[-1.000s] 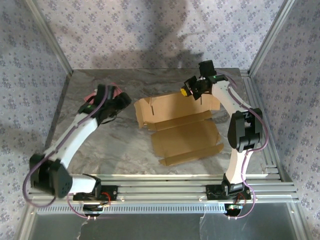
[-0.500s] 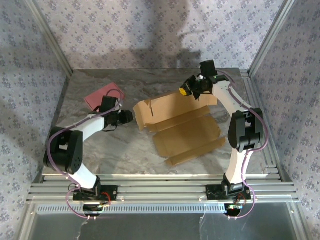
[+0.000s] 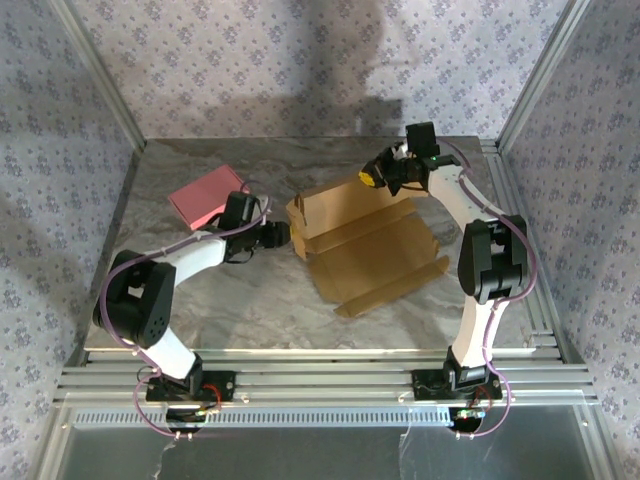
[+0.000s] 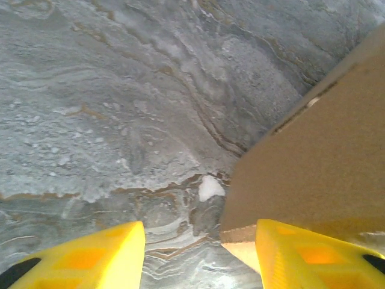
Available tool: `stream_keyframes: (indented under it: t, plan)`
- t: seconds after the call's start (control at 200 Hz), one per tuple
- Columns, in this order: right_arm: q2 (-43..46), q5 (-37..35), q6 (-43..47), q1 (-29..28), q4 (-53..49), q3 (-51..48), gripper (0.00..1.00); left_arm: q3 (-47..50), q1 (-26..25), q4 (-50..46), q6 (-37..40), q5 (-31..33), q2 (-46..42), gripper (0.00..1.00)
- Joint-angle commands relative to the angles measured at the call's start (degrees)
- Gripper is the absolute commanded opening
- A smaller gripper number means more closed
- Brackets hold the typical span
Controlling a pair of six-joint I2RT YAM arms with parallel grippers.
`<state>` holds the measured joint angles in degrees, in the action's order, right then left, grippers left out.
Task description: Fold the paper box
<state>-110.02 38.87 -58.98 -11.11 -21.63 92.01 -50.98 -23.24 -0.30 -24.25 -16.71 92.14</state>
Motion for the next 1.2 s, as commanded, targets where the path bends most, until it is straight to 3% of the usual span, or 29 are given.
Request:
stream_keyframes:
  t: [0.0,0.22,0.6,0.92,1.199]
  plan:
    - [-0.6,2.6,0.8,0.0,1.6,-0.4,0.0,-3.0,-1.9,0.9,0.1,0.0,-2.0,0.52]
    - [-0.8,2.5,0.4,0.2,1.7,-0.6,0.0,-4.8,-4.8,0.2,0.0,2.6,-2.4,0.53]
    - [-1.1,2.3,-0.4,0.5,1.0,-0.3,0.0,-1.0,-5.8,3.6,0.5,0.4,-6.0,0.6]
    - [-0.8,2.0,-0.5,0.0,0.7,-0.4,0.0,-2.9,-6.9,3.9,1.5,0.9,-3.7,0.61]
    - [1.6,2.8,-1.3,-0.6,8.0,-5.6,0.0,-5.8,-10.4,2.5,1.2,8.9,-1.4,0.56]
